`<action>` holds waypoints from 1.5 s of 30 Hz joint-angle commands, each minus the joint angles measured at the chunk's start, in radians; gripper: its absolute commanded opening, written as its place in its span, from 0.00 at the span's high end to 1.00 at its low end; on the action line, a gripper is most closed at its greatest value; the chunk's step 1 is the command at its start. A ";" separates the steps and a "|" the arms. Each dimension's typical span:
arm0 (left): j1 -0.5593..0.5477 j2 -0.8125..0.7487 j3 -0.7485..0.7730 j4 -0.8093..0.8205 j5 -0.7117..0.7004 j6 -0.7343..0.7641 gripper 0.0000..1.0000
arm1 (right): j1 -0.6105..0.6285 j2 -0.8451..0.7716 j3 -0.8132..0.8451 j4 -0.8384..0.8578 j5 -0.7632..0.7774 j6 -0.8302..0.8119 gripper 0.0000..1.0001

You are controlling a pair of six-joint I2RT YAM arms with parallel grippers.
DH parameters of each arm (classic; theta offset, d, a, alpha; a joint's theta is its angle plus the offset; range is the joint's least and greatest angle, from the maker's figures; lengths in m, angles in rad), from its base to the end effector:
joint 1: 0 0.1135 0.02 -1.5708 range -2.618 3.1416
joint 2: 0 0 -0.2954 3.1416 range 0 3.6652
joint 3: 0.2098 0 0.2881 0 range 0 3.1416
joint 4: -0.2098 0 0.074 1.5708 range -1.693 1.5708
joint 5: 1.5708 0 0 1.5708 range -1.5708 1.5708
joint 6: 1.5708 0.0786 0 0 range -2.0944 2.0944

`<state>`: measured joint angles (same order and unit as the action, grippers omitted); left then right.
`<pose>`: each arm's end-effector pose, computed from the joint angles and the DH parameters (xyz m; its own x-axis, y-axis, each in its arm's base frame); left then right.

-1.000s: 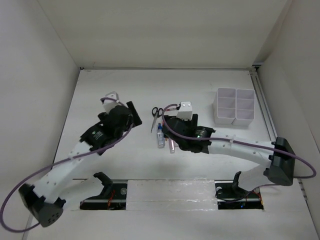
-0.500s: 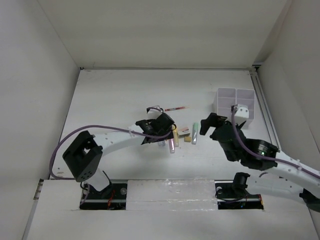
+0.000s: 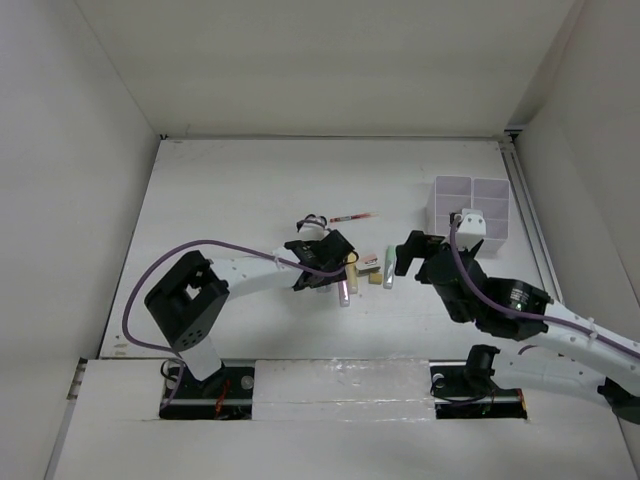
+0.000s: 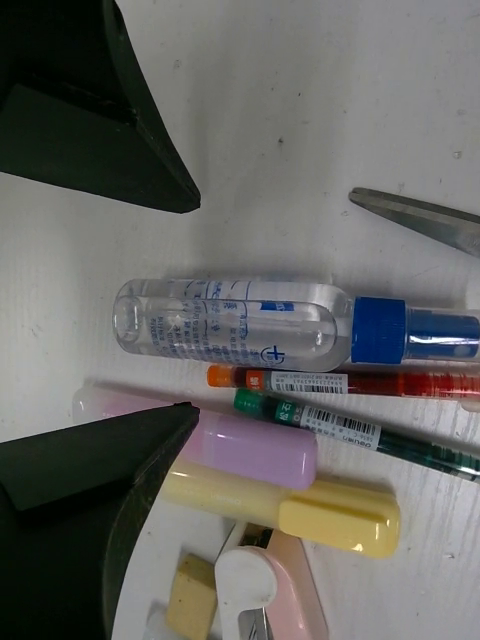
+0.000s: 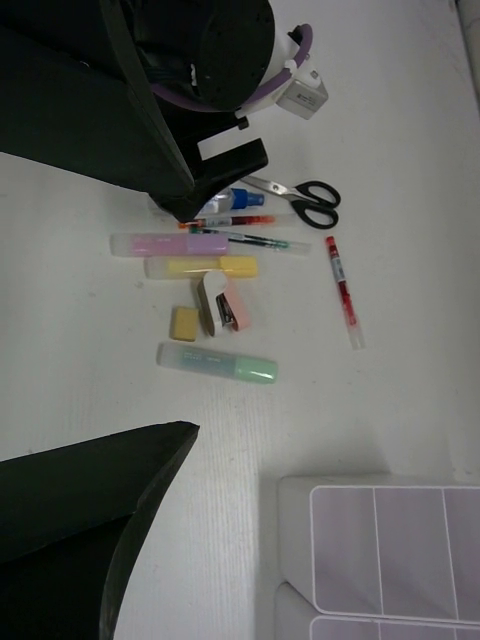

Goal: Sort the stationery into containers
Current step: Pick up the stationery from the center of the board.

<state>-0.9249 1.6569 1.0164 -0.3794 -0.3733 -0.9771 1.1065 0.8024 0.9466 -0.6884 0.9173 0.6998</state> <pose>0.2542 -0.2896 0.1621 -0.8080 -0.2103 -0.5504 -0.0734 0.9628 -0.2600 0.1405 0.1412 0.3627 -0.3316 0.2124 -0.9192 -0.0338 0.9710 0.2366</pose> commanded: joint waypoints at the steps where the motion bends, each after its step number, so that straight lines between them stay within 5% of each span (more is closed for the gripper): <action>1: 0.000 0.004 0.024 -0.009 -0.029 -0.023 0.26 | -0.002 -0.009 -0.002 0.032 -0.012 -0.014 0.00; 21: 0.000 0.086 0.002 -0.056 -0.065 -0.061 0.55 | -0.002 -0.008 -0.002 0.063 -0.031 -0.033 0.00; 28: 0.000 0.106 -0.007 -0.067 -0.075 -0.080 0.94 | -0.002 -0.017 -0.002 0.072 -0.041 -0.043 0.00; 29: 0.000 0.084 -0.007 -0.076 -0.075 -0.080 1.00 | -0.002 -0.017 -0.002 0.081 -0.050 -0.043 0.00; 39: -0.078 -0.257 -0.028 -0.012 -0.147 0.104 1.00 | -0.092 -0.052 -0.008 0.260 -0.242 -0.217 0.00; 45: -0.114 -0.521 -0.208 0.307 -0.038 0.354 1.00 | -0.284 -0.072 -0.017 0.403 -0.527 -0.246 0.03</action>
<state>-1.0271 1.2312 0.8906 -0.2428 -0.4454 -0.7948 0.8841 0.7269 0.9180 -0.4381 0.5682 0.4923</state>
